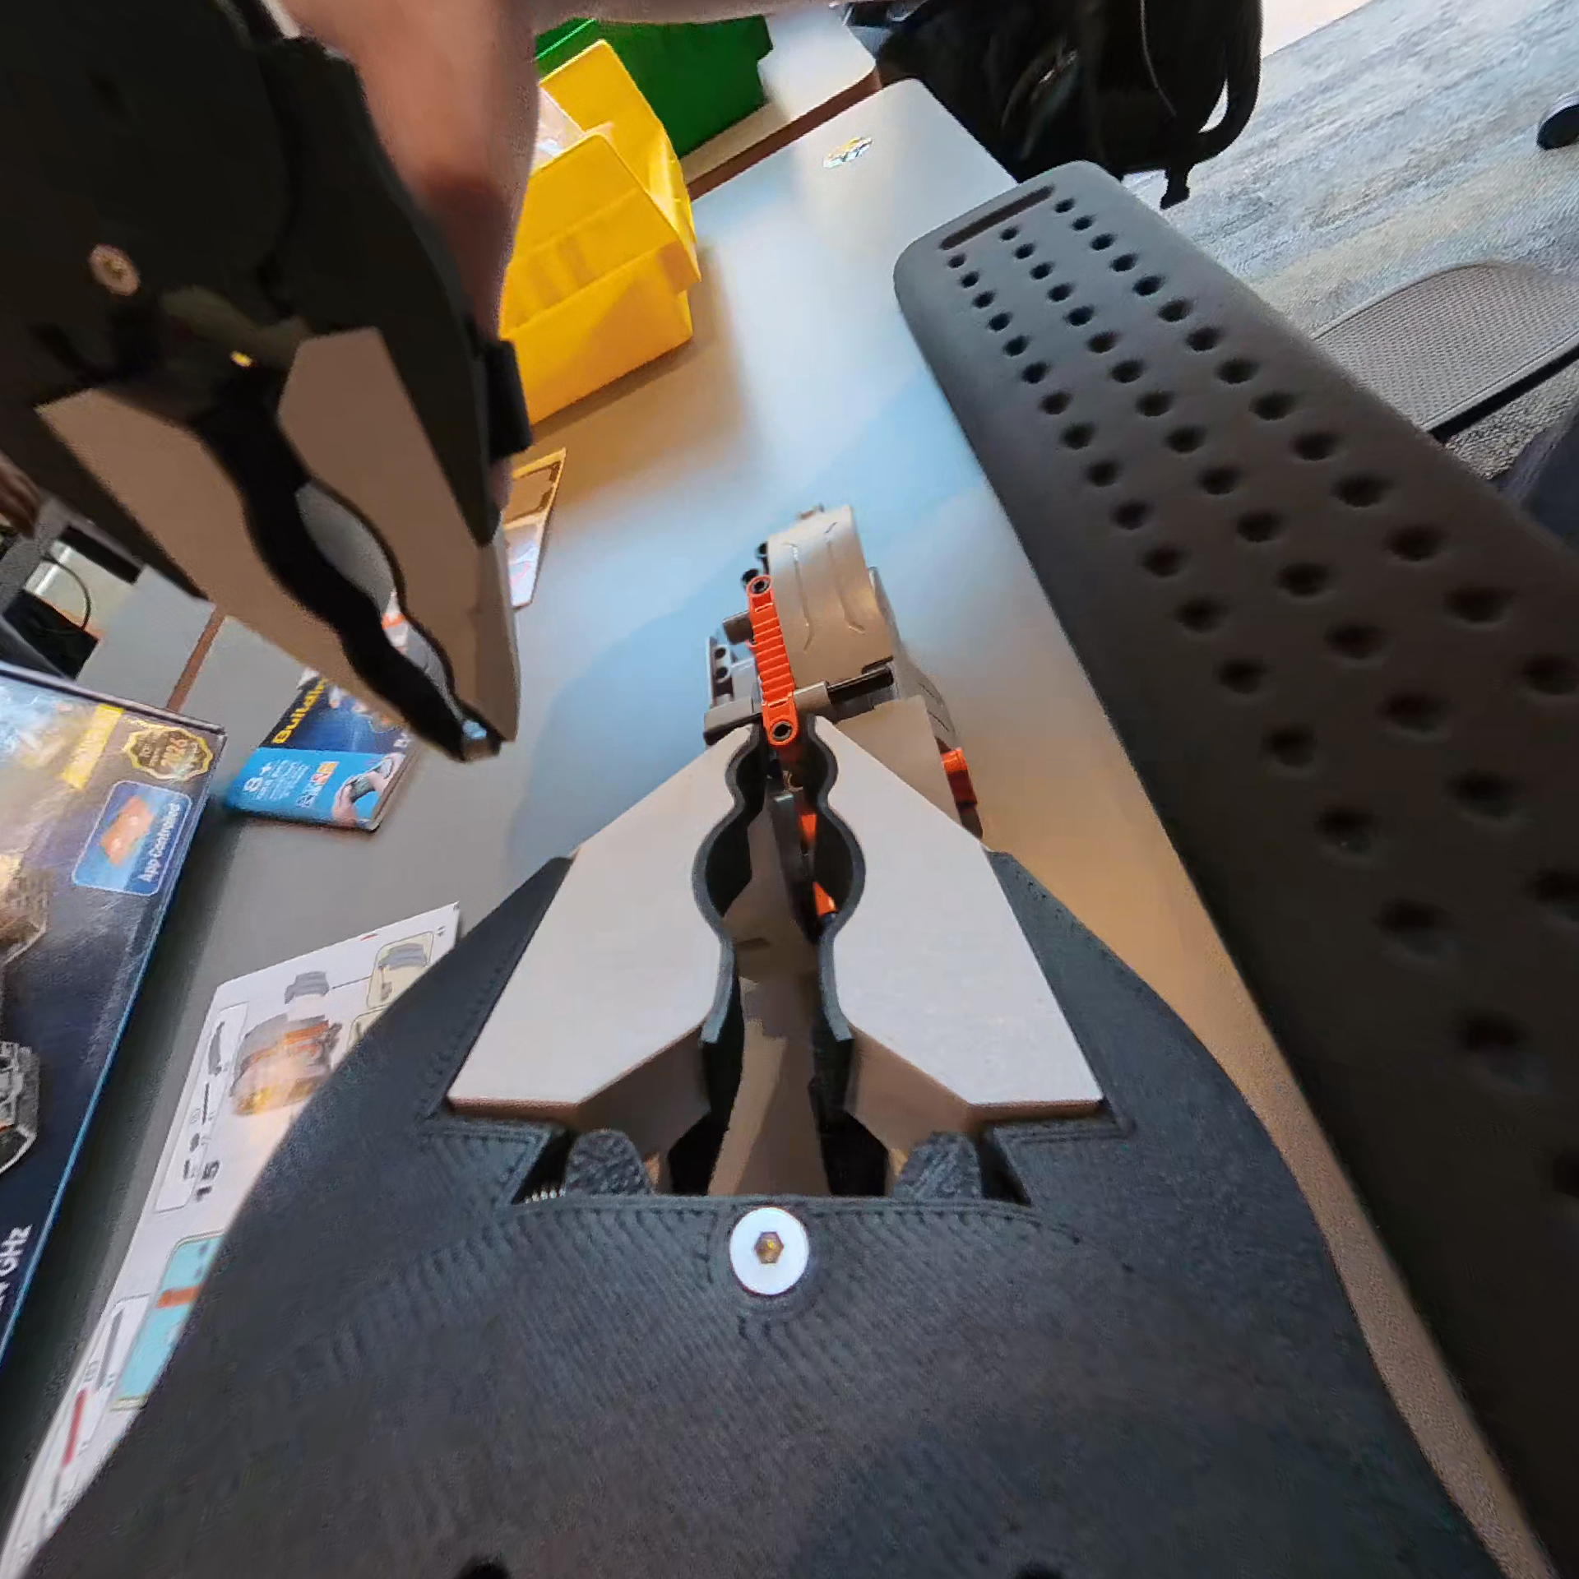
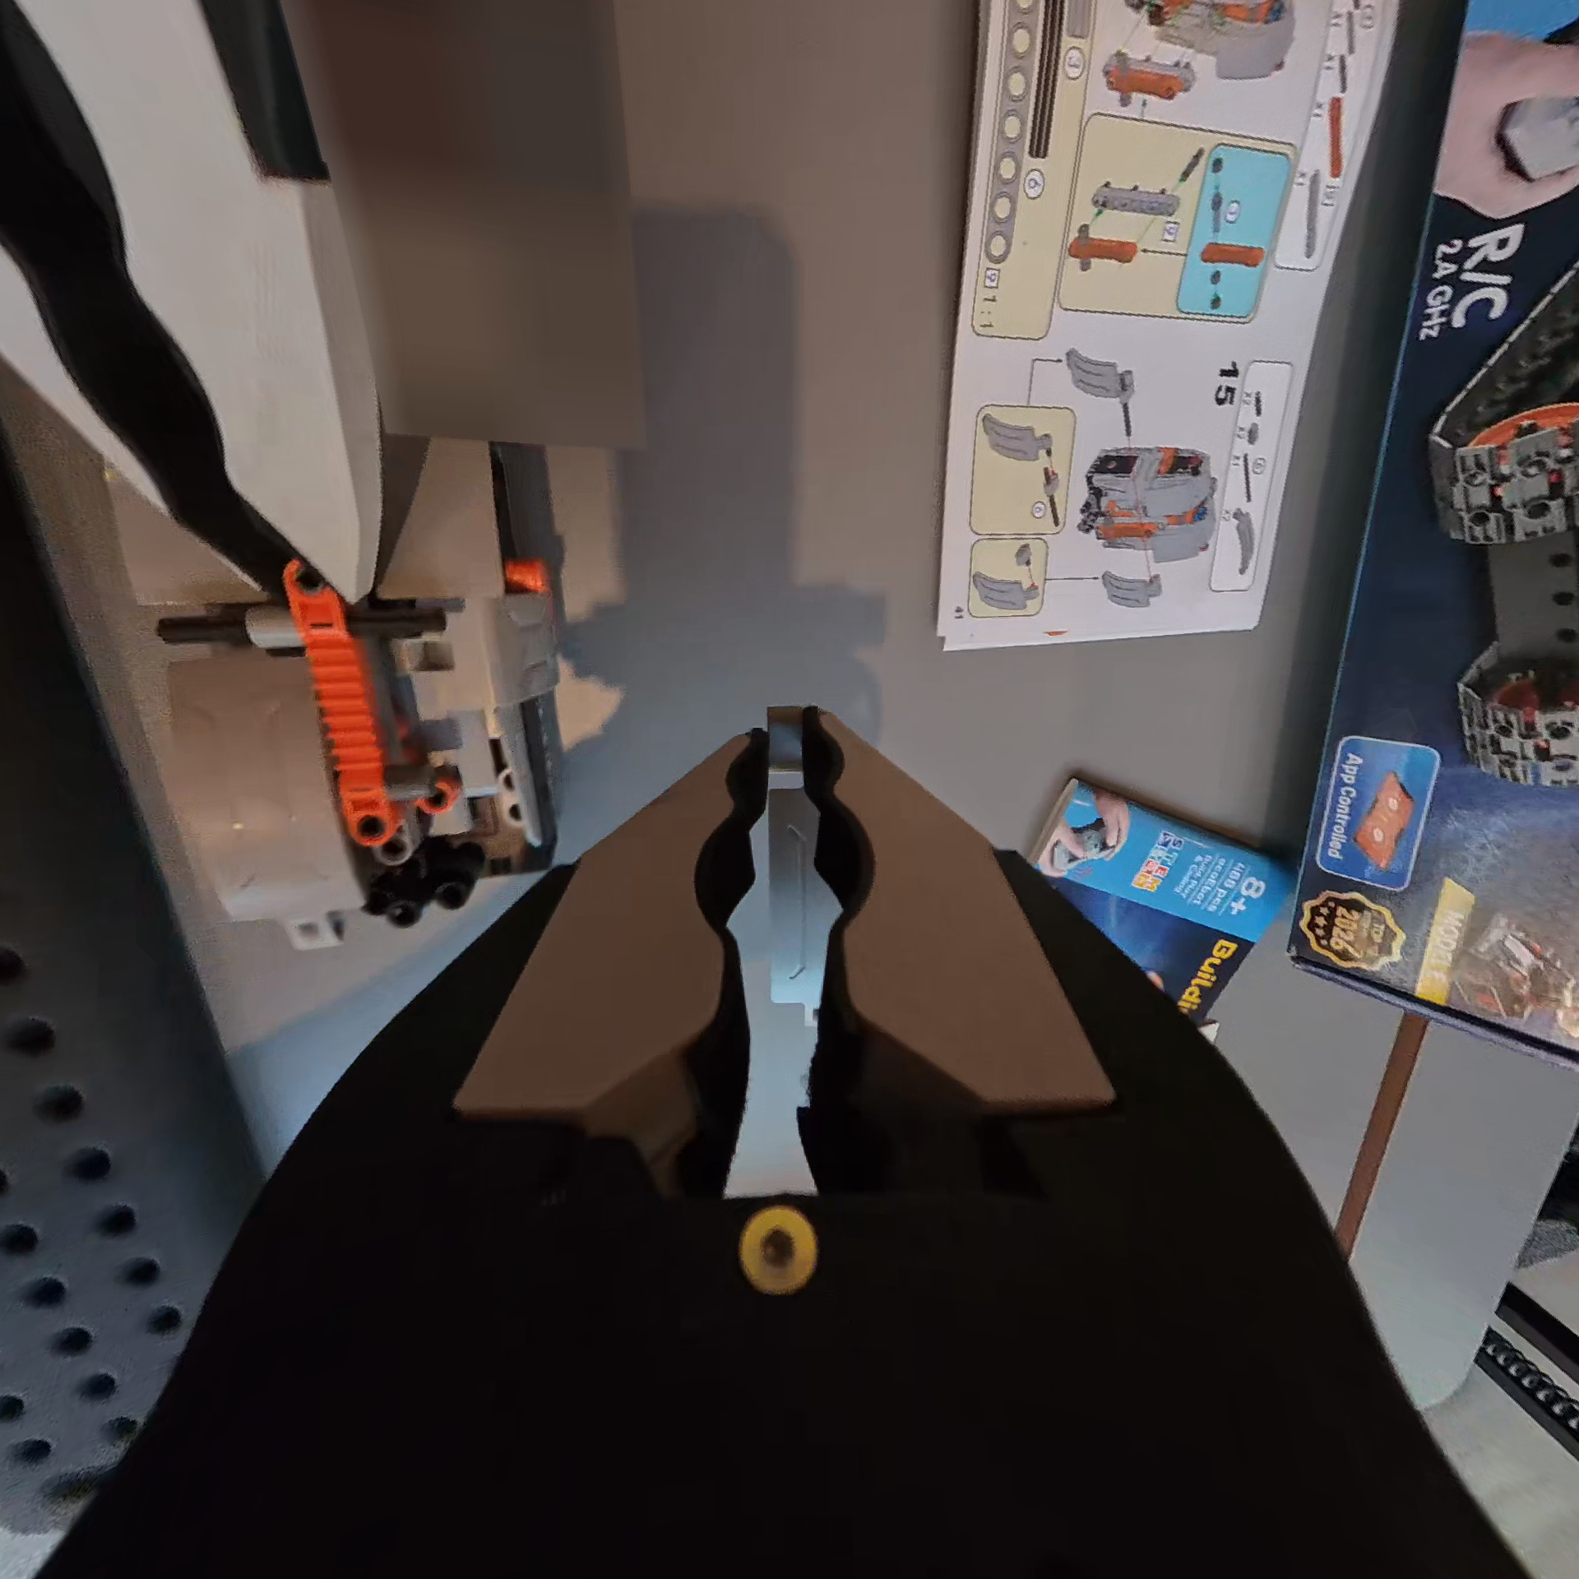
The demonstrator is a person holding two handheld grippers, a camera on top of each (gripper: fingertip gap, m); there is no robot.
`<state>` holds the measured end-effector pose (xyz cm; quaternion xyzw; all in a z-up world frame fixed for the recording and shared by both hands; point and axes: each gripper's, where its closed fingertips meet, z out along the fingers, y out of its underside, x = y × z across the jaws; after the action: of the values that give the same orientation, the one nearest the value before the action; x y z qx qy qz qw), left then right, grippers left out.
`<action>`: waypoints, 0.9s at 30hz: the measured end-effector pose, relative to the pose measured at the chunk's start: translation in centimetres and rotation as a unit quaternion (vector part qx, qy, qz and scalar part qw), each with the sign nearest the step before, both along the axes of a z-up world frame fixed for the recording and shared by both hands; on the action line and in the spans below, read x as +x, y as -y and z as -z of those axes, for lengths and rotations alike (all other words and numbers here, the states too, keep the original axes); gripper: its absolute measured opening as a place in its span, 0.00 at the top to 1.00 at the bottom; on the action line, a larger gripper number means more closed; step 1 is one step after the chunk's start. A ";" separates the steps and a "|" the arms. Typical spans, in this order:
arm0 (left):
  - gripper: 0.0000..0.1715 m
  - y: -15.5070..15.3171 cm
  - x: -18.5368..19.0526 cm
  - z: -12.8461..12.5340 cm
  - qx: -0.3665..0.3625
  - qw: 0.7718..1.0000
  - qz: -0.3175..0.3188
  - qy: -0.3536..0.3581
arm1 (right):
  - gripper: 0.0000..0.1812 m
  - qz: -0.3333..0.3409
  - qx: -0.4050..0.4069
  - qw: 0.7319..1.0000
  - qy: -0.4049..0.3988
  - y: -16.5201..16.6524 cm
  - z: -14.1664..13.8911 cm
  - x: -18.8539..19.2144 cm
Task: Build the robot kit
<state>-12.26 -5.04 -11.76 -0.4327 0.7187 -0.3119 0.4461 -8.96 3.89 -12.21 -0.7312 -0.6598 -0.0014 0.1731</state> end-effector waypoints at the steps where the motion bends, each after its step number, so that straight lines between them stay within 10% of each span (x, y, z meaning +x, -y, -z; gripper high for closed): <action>1: 0.97 -0.3 -0.1 0.0 0.002 1.000 -0.003 0.001 | 0.96 0.001 0.005 1.000 -0.002 0.2 -0.1 0.1; 17: 0.94 -1.6 -1.4 -1.3 -0.054 0.997 -0.017 0.060 | 0.96 0.036 0.080 0.935 -0.344 -1.3 -2.2 -1.0; 27: 0.97 -5.8 -3.7 -3.3 -0.188 0.966 -0.106 0.141 | 0.96 0.025 0.186 0.916 -0.354 -2.6 -2.3 -1.0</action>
<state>-15.93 0.78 -8.45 -0.5339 0.5272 -0.4500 0.4843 -9.93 6.45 -9.90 -0.6549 -0.5246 0.1309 0.5280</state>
